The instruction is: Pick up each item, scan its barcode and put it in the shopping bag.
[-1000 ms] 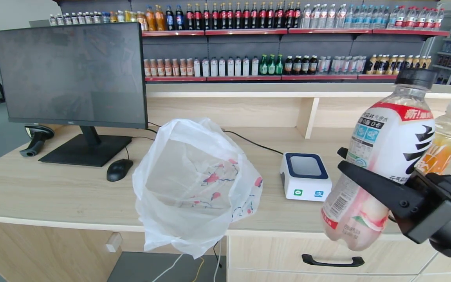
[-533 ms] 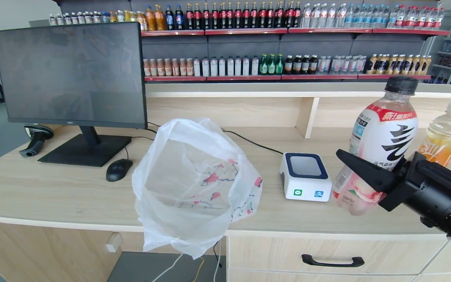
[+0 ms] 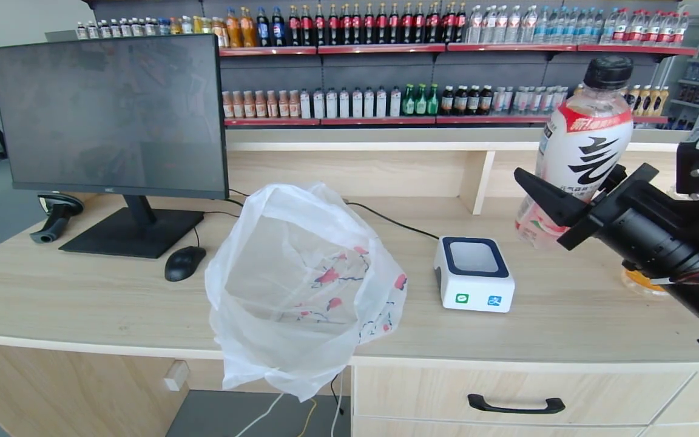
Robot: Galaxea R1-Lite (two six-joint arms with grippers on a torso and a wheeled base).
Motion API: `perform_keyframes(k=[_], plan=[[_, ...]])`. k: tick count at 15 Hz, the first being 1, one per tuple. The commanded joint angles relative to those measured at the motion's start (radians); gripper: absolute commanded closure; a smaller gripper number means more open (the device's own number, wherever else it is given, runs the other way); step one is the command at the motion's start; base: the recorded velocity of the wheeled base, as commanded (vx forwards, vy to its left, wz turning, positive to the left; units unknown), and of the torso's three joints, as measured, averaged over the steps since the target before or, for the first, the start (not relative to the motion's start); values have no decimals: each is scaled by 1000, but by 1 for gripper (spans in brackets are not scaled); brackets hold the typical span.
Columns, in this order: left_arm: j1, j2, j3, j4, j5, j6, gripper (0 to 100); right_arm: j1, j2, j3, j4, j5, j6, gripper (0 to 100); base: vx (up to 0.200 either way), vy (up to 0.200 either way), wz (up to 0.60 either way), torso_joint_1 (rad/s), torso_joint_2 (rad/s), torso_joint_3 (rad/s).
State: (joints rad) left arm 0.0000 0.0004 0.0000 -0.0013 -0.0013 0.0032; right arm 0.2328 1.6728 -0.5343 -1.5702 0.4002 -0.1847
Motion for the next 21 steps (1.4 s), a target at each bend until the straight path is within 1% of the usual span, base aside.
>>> perform_keyframes(k=[1,4,5,6,7,9,10,12,13,15,17,19,21], plan=[[0,0,0,0,0,0,0,5,53,-12,-1,-3,-58,100,0,0,0,0,0,0],[0,0,0,0,0,0,0,48,81,-78,-1,-8,-176,100,0,0,0,0,0,0],[0,0,0,0,1,0,0,59,85,-102,-1,-21,-223,100,0,0,0,0,0,0],[0,0,0,0,0,0,0,72,85,-122,-1,-64,-272,100,0,0,0,0,0,0],[0,0,0,0,0,0,0,72,78,-118,-1,-83,-331,100,0,0,0,0,0,0],[0,0,0,0,1,0,0,69,73,-110,-1,-83,-427,100,0,0,0,0,0,0],[0,0,0,0,0,0,0,72,76,-104,-1,-81,-509,100,0,0,0,0,0,0],[0,0,0,0,0,0,0,82,74,-75,-1,-75,-593,100,0,0,0,0,0,0],[0,0,0,0,0,0,0,85,88,-58,-1,-43,-657,100,0,0,0,0,0,0],[0,0,0,0,1,0,0,85,114,-36,-1,12,-723,100,0,0,0,0,0,0],[0,0,0,0,0,0,0,86,162,-24,-1,112,-845,100,0,0,0,0,0,0],[0,0,0,0,0,0,0,86,214,-23,-1,184,-900,100,0,0,0,0,0,0],[0,0,0,0,0,0,0,85,220,-32,-1,213,-932,100,0,0,0,0,0,0]])
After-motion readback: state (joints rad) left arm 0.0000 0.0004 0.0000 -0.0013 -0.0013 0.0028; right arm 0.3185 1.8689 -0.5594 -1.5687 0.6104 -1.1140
